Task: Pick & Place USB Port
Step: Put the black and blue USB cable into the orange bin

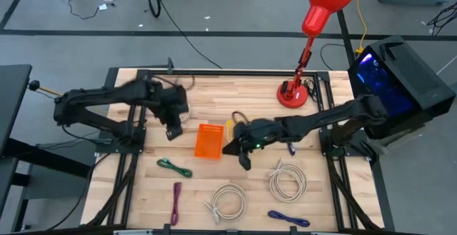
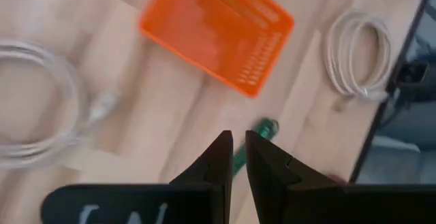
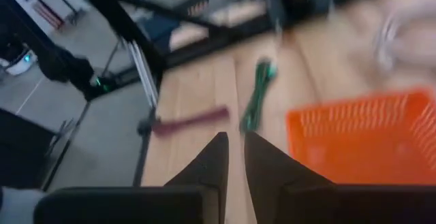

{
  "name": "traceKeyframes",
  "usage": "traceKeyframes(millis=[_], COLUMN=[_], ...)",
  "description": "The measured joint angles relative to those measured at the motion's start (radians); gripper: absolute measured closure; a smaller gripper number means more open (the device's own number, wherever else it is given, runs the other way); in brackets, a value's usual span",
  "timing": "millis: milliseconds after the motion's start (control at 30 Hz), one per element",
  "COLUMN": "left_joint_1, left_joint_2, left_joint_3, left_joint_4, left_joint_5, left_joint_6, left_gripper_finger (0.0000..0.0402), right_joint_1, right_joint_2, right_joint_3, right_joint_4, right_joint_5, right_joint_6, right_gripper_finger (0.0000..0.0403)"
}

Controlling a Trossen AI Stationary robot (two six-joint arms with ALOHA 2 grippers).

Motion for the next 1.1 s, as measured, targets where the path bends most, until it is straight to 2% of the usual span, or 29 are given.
traceKeyframes(millis=[67,133,200,400,533,633,767,967,1100], left_joint_1=[-0.025,-0.047,-0.067,-0.096,-0.097,-0.097,-0.096,-0.096,-0.096], left_joint_2=[0.006,0.010,0.012,0.013,0.012,0.000,-0.009,-0.026,-0.025], left_joint_3=[-0.069,-0.133,-0.194,-0.277,-0.272,-0.269,-0.269,-0.268,-0.269], left_joint_4=[0.029,0.127,0.155,0.252,0.305,0.383,0.462,0.524,0.533], left_joint_5=[0.005,0.025,0.027,0.026,0.002,0.001,-0.012,-0.056,-0.049], left_joint_6=[-0.027,-0.060,-0.087,-0.118,-0.118,-0.118,-0.116,-0.113,-0.113], left_gripper_finger=[0.0358,0.0358,0.0358,0.0358,0.0358,0.0358,0.0358,0.0358,0.0358], right_joint_1=[-0.002,-0.005,-0.006,0.026,0.083,0.121,0.170,0.172,0.124], right_joint_2=[-0.054,-0.107,-0.156,-0.211,-0.204,-0.198,-0.197,-0.199,-0.199], right_joint_3=[0.002,0.002,0.002,-0.001,-0.017,-0.075,-0.184,-0.297,-0.343], right_joint_4=[-0.034,-0.103,-0.220,-0.688,-0.844,-0.854,-0.850,-0.903,-0.885], right_joint_5=[0.056,0.125,0.189,0.207,0.196,0.155,0.048,0.104,0.082], right_joint_6=[-0.023,-0.040,-0.036,0.079,0.168,0.237,0.348,0.497,0.518], right_gripper_finger=[0.0350,0.0350,0.0350,0.0350,0.0350,0.0350,0.0350,0.0350,0.0350])
